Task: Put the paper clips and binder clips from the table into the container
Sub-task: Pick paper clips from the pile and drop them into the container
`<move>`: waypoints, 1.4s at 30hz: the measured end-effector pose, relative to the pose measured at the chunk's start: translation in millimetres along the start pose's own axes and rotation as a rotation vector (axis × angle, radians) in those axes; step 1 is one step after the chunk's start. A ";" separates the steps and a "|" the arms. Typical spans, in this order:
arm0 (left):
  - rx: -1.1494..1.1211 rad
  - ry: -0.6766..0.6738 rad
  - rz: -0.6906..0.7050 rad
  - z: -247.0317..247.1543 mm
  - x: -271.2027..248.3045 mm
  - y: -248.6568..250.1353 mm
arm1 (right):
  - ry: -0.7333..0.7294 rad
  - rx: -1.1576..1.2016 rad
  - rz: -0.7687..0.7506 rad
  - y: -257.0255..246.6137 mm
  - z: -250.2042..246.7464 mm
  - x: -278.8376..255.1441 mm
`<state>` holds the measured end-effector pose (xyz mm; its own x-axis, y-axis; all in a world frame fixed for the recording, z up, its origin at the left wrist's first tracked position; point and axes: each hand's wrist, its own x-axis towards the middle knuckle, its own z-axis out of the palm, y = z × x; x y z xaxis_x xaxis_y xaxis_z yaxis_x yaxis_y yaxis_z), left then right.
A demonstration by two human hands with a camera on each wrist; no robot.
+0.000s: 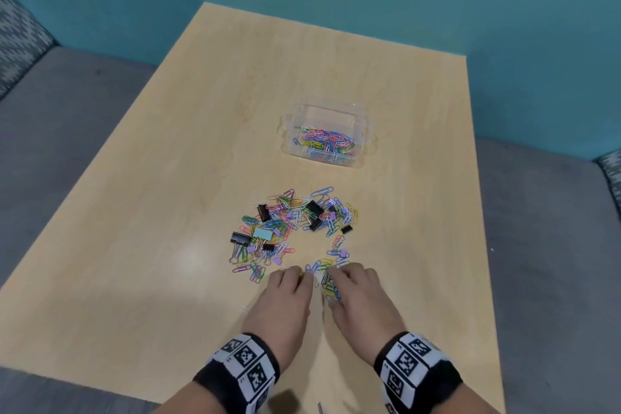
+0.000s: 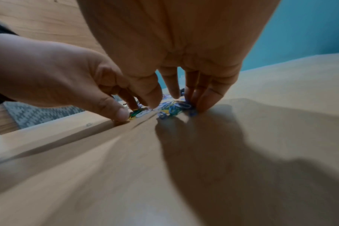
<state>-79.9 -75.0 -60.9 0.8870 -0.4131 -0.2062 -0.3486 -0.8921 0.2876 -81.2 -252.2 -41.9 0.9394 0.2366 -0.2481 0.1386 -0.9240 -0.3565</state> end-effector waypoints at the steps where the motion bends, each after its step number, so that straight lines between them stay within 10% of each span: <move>1: -0.030 -0.005 -0.023 -3.0 2.8 0.8 | -0.009 0.020 0.005 -2.9 -0.9 1.6; 33: -0.340 0.017 -0.197 -20.6 41.3 -18.8 | -0.166 0.364 0.191 0.2 -25.3 51.6; 42: -1.150 -0.055 -0.413 -98.9 66.5 -22.9 | -0.172 0.938 0.370 10.4 -75.8 82.0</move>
<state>17.0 -63.9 11.3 0.8439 -0.1692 -0.5091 0.4518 -0.2877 0.8445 21.0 -265.2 2.2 0.8054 0.0920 -0.5855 -0.5220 -0.3579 -0.7742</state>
